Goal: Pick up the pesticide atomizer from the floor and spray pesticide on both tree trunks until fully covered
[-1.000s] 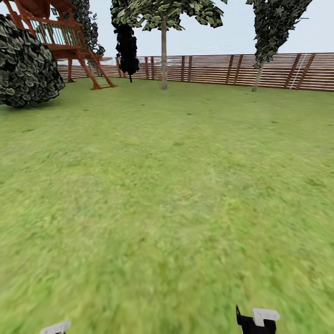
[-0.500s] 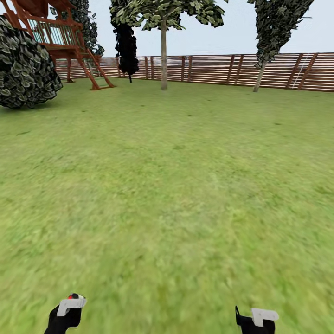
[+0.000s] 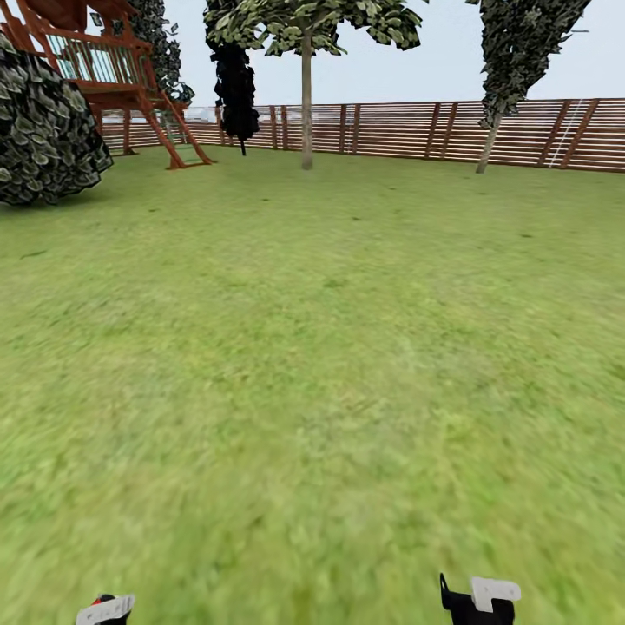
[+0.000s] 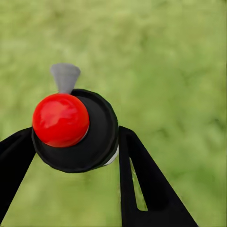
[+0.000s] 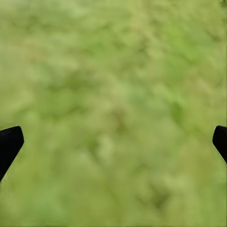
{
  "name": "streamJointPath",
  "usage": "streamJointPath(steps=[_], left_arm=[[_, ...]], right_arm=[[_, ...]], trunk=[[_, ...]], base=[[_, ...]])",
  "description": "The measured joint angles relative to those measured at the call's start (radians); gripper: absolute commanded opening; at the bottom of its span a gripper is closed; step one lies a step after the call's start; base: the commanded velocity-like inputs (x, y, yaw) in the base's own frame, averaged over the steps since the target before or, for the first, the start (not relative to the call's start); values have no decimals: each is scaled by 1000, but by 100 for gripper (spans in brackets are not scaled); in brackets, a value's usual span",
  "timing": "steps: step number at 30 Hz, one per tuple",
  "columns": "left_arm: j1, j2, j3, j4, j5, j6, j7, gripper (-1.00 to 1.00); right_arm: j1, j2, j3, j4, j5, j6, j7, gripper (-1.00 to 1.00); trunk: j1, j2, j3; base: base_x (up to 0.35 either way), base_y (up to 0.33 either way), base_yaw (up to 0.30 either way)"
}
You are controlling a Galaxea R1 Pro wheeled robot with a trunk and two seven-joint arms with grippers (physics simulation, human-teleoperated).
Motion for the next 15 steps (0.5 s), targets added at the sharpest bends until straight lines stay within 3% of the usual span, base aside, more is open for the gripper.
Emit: streamJointPath(steps=[15], left_arm=[[1, 1, 1, -1, 2, 0, -1, -100]], right_arm=[[0, 0, 0, 0, 0, 0, 0, 100]], trunk=[[0, 0, 0]], base=[[343, 0, 0]])
